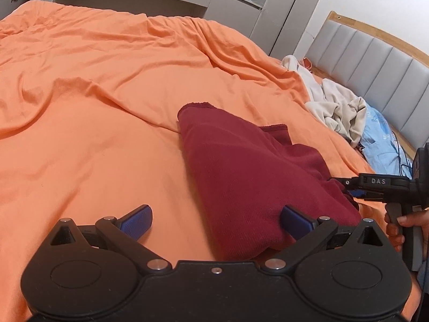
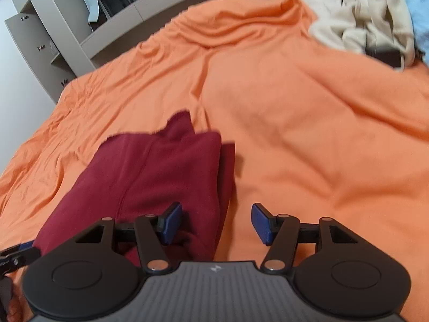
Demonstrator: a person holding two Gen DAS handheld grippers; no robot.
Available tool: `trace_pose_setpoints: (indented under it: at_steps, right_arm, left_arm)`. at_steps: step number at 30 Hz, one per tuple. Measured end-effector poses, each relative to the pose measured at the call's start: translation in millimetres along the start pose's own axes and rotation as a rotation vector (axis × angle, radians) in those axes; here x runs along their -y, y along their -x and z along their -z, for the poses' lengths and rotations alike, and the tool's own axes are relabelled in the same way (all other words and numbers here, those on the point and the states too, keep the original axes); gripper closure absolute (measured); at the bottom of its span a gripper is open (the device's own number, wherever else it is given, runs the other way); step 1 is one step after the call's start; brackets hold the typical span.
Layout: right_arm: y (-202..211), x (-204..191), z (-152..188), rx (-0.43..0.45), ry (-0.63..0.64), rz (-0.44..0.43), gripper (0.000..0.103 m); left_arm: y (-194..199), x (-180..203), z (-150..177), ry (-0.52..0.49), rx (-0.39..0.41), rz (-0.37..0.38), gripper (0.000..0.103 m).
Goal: Fold small clothes
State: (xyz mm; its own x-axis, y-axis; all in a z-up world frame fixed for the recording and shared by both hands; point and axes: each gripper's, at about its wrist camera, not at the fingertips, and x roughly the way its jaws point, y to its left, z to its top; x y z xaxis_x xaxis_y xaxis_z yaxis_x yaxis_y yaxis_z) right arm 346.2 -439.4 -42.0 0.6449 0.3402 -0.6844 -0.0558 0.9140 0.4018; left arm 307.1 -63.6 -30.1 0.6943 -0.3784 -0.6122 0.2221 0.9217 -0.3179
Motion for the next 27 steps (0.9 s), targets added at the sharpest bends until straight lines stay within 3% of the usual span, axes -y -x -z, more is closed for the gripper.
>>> trace_pose_setpoints:
  at_steps: [5,8,15,27]
  right_arm:
    - [12.3,-14.2,9.4,0.018,0.121,0.078,0.03]
    - [18.6,-9.5,9.4,0.024,0.095,0.059,0.027]
    - [46.9,-5.8,13.9,0.098,0.058,0.011,0.001]
    - [43.3,-10.2,18.7,0.113,0.017,-0.023,0.0]
  left_arm:
    - [0.9,1.1,0.5,-0.015,-0.016,-0.008,0.001]
    - [1.5,-0.1,-0.1,-0.011,-0.016,-0.004,0.001]
    - [4.5,3.7,-1.2,-0.022,-0.007,-0.014,0.001]
    - [1.6,8.3,-8.3,-0.044,-0.02,-0.013,0.001]
